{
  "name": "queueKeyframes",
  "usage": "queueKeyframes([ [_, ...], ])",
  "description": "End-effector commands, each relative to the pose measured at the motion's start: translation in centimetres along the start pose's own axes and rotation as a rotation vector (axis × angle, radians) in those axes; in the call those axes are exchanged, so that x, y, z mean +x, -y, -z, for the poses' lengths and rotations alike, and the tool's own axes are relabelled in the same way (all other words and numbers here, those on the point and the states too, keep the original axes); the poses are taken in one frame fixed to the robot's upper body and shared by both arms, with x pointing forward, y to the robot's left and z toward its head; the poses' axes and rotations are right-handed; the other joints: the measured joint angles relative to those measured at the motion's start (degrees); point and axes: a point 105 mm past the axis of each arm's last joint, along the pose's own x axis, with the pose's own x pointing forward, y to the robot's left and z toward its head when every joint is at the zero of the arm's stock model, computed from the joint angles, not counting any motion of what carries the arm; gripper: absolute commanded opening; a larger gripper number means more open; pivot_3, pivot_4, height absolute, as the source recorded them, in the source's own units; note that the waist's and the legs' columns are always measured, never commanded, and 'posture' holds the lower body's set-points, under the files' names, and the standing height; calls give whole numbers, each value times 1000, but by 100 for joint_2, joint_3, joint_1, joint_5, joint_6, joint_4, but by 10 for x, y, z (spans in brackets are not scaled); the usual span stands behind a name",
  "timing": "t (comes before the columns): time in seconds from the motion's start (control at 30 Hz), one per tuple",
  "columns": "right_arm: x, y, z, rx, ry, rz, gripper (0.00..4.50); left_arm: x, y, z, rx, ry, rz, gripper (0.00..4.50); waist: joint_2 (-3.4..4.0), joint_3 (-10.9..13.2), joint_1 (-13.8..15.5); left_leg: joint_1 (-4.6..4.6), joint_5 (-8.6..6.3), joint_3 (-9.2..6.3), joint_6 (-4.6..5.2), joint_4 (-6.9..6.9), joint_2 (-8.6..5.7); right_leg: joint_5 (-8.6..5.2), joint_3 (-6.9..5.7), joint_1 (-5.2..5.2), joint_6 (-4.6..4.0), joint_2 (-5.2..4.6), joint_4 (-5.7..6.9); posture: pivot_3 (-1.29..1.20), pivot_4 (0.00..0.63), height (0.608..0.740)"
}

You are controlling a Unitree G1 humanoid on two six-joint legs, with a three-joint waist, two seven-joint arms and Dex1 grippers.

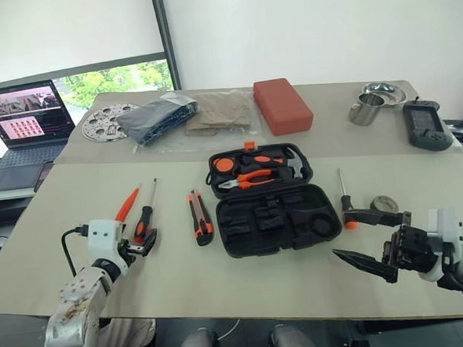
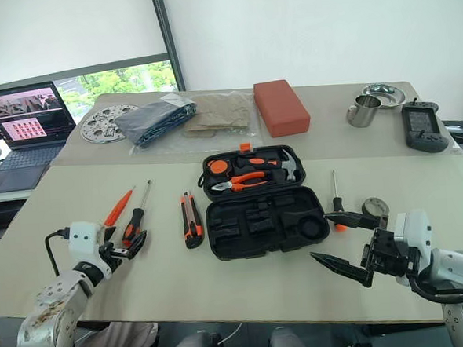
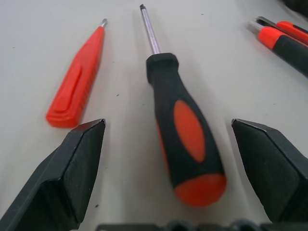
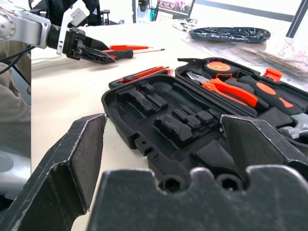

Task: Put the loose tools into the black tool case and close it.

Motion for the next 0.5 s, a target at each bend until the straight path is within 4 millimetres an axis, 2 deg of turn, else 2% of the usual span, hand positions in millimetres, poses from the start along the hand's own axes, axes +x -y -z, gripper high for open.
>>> queueKeyframes([
  [0.03, 2, 1, -14, -30, 39, 0, 4500, 1, -1, -5, 2, 17, -5, 3771, -1, 0, -1, 0, 0, 0, 0, 0, 1, 0, -1, 0, 0, 2, 0, 0, 150, 727],
  [0.2, 1, 0, -14, -17, 50, -10, 4500, 0, -3, -1, -9, 12, -18, 2052, -1, 0, 17, 0, 0, -2, 0, 1, 0, 0, -1, 0, 0, 1, 0, 0, 150, 727],
  [0.23, 1, 0, -14, -15, 53, -10, 4500, 0, -4, -2, -12, 19, -17, 1561, 0, 0, 20, 0, 0, -1, 0, 1, 0, 0, -1, 1, 0, 0, 0, 0, 150, 727],
  [0.3, 1, 0, -14, -13, 56, -11, 4500, -1, -3, -5, -17, 35, -14, 997, 0, -1, 25, 0, 0, -1, 0, 1, -1, 0, -1, 1, 0, 0, 0, 0, 150, 727],
  [0.5, -10, 1, -12, 4, 49, 12, 4500, -8, 13, -51, 20, 206, 189, 965, 0, -1, 32, -2, 0, -1, 0, 1, 0, 0, -3, 0, 0, 0, 0, 0, 150, 727],
])
